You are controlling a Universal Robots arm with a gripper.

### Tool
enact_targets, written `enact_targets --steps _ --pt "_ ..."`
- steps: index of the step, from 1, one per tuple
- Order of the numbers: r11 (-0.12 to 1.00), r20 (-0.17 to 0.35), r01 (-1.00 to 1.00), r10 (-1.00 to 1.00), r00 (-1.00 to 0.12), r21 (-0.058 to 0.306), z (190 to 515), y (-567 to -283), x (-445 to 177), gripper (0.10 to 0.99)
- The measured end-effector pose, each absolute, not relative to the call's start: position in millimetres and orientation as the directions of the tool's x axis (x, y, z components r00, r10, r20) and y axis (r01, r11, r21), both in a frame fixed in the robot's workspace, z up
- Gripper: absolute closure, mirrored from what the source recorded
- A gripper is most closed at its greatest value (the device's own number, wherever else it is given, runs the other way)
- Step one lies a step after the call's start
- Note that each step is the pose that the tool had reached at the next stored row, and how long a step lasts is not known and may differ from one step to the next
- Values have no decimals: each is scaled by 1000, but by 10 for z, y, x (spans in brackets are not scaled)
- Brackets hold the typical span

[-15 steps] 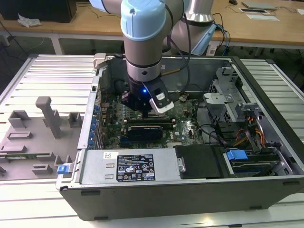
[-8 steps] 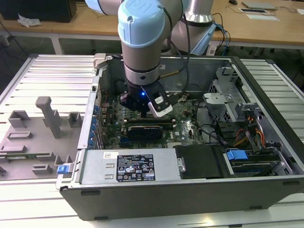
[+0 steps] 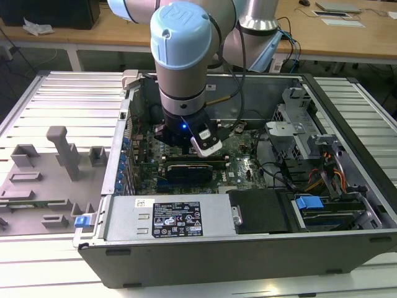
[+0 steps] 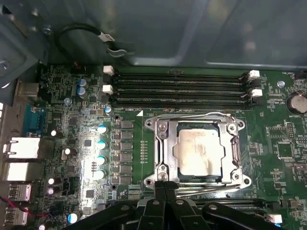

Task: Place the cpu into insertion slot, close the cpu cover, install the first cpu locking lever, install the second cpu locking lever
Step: 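Install the second cpu locking lever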

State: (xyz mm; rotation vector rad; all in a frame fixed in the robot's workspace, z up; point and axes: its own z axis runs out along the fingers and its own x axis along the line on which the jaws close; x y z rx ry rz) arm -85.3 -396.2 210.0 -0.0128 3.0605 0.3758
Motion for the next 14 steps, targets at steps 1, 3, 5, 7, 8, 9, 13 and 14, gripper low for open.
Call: enact_targets --steps 1,3,5,7,8,9,13,14 --pt "970 -59 -15 -1 -998 241 2100 -3968 -856 980" --pt "970 -59 -15 -1 -998 241 2099 -3987 -859 980" --pt "970 -59 -15 -1 -998 242 2097 -4008 -861 980" --pt "970 -59 -15 -1 -998 241 2086 -4010 -869 980" --pt "970 -59 -15 -1 -998 241 2080 -4010 -878 980" --pt "970 -59 -15 -1 -998 242 2071 -4010 -887 980" --pt "970 -59 -17 -3 -998 243 2048 -4004 -898 980" --pt "970 -59 -18 -4 -998 243 2044 -4003 -902 980"
